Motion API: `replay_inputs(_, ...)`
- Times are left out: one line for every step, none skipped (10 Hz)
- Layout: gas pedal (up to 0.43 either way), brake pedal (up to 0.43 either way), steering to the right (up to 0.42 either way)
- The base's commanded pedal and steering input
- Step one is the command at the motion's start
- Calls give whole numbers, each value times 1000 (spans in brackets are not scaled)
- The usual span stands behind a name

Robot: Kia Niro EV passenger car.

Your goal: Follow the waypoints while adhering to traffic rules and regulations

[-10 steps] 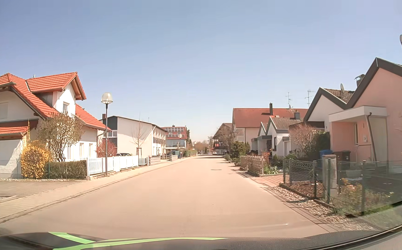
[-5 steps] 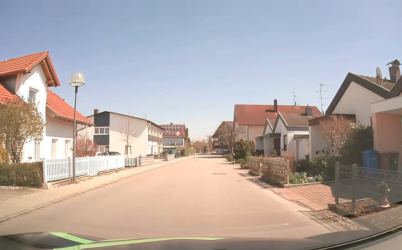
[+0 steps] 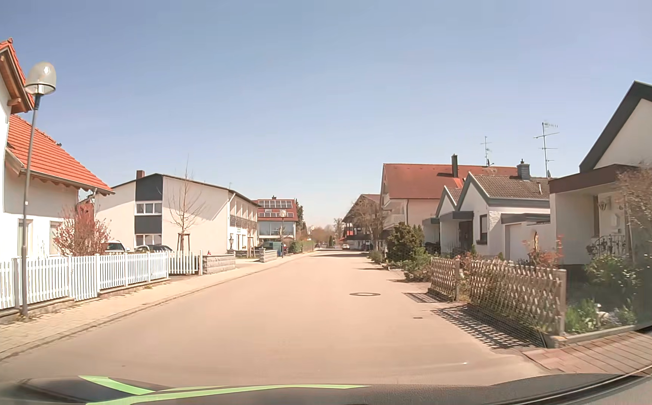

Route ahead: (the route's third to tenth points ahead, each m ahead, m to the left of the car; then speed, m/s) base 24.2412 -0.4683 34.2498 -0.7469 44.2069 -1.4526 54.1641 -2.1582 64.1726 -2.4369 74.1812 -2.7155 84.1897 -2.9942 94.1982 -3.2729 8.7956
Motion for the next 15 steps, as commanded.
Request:
replay_inputs(87,0,4)
replay_inputs(87,0,5)
replay_inputs(87,0,5)
replay_inputs(87,0,7)
replay_inputs(87,0,8)
replay_inputs(87,0,9)
replay_inputs(87,0,9)
replay_inputs(87,0,9)
replay_inputs(87,0,9)
replay_inputs(87,0,9)
replay_inputs(87,0,9)
replay_inputs(87,0,9)
replay_inputs(87,0,9)
replay_inputs(79,0,9)
replay_inputs(79,0,9)
